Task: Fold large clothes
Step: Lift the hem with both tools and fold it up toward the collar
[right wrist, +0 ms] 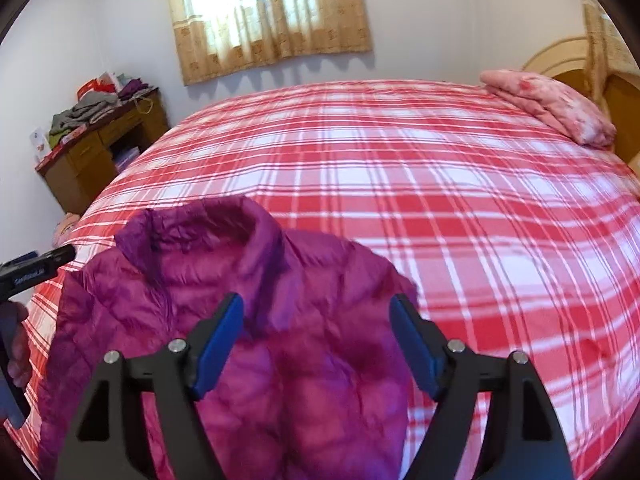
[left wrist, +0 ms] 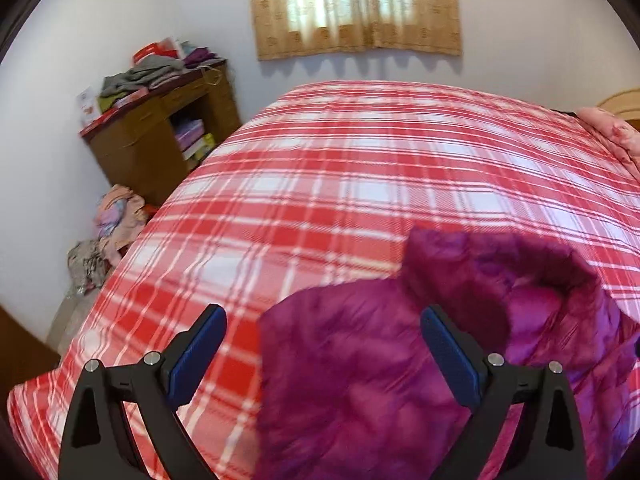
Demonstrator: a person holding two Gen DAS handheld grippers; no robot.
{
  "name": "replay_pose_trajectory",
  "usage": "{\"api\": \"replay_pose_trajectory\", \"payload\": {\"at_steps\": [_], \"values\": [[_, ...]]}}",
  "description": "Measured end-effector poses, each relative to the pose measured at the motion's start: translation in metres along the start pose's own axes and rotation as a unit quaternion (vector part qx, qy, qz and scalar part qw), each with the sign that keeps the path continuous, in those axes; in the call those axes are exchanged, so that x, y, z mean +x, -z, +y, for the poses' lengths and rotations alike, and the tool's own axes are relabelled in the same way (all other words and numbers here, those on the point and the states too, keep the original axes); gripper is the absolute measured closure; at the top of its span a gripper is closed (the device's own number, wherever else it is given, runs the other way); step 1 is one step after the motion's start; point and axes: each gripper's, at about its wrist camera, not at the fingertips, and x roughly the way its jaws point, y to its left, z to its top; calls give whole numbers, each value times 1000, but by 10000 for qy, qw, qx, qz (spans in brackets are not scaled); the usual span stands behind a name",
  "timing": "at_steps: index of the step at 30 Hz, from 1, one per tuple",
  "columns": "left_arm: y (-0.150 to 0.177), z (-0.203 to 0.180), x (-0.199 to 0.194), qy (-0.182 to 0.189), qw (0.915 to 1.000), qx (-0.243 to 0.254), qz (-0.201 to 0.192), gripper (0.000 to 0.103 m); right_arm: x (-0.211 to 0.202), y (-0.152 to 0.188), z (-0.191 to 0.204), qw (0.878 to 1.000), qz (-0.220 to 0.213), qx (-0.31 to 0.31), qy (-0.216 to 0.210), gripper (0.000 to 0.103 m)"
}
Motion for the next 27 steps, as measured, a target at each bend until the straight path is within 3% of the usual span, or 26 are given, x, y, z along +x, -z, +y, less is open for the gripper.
{"api": "replay_pose_trajectory", "payload": {"at_steps": [11, 14, 18, 19, 20, 21, 22, 23, 27], "values": [[-44, -48, 44, 150, 9991, 367, 128, 5, 40, -36, 26, 9977, 351, -524, -249, 25], [-43, -60, 67, -35, 9977, 618, 284, 5, 57, -44, 33, 9960, 494, -716, -212, 25], [-34, -62, 83, 35, 9968, 737, 312, 8, 74, -49, 38, 9933, 583, -981, -170, 25], [-30, -61, 83, 122, 9965, 779, 270, 25, 79, -49, 39, 9922, 626, -1063, -152, 25], [-28, -61, 84, 204, 9959, 833, 299, 58, 85, -49, 40, 9905, 719, -1164, -119, 37], [-25, -61, 88, 361, 9942, 923, 407, 90, 90, -48, 40, 9891, 801, -1232, -121, 66], [-22, -58, 88, 531, 9925, 965, 533, 93, 96, -46, 39, 9872, 922, -1293, -156, 80], [-20, -55, 82, 528, 9929, 987, 410, 93, 97, -44, 38, 9864, 961, -1320, -212, 89], [-8, -43, 53, 594, 9917, 1136, -134, 94, 75, -34, 36, 9873, 577, -1453, -290, 93]]}}
